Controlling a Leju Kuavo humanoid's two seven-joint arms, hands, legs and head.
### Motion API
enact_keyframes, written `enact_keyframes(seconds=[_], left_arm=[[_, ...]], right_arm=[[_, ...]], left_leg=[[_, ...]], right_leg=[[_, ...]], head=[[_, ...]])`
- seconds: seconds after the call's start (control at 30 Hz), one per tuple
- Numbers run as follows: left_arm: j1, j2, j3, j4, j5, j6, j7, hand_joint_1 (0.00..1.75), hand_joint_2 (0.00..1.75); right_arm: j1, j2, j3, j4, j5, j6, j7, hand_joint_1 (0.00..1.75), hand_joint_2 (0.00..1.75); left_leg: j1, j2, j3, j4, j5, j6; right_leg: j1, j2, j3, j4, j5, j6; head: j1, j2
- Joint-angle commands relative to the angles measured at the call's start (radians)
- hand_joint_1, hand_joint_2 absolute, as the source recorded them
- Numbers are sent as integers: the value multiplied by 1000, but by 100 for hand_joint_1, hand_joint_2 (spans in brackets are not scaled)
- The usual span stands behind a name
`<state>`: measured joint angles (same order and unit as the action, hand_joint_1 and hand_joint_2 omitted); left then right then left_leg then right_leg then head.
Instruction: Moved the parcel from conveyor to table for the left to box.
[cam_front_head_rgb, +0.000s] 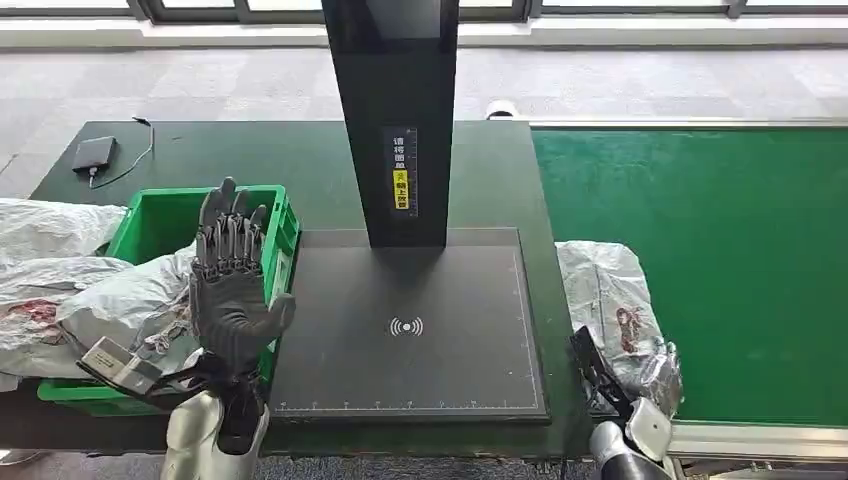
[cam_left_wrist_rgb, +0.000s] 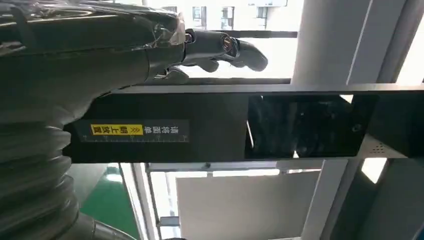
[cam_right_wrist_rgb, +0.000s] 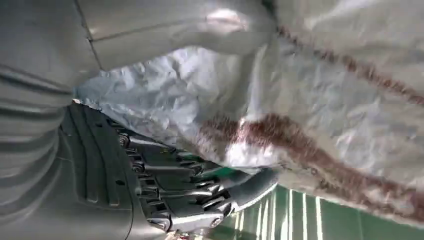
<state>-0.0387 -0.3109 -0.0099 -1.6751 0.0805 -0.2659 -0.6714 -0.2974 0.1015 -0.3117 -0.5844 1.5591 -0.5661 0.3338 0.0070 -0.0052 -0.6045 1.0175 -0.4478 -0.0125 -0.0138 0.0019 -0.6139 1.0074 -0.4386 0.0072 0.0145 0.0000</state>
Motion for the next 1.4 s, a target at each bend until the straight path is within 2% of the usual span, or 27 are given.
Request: enact_keyframes(seconds=[0.03, 1.4], left_arm=[[40, -26, -25, 19, -1, -4, 5, 0, 175], [46, -28, -30, 10, -8, -10, 11, 0, 175]], right_arm=[[-48, -16, -21, 110, -5, 20, -4, 175, 175], [-45, -10, -37, 103, -1, 19, -19, 175, 175]], left_leg=[[0, 1, 4, -2, -1, 1], [0, 0, 4, -2, -1, 1]], right_leg=[[0, 0, 4, -2, -1, 0], [0, 0, 4, -2, -1, 0]], head=[[0, 0], [0, 0]])
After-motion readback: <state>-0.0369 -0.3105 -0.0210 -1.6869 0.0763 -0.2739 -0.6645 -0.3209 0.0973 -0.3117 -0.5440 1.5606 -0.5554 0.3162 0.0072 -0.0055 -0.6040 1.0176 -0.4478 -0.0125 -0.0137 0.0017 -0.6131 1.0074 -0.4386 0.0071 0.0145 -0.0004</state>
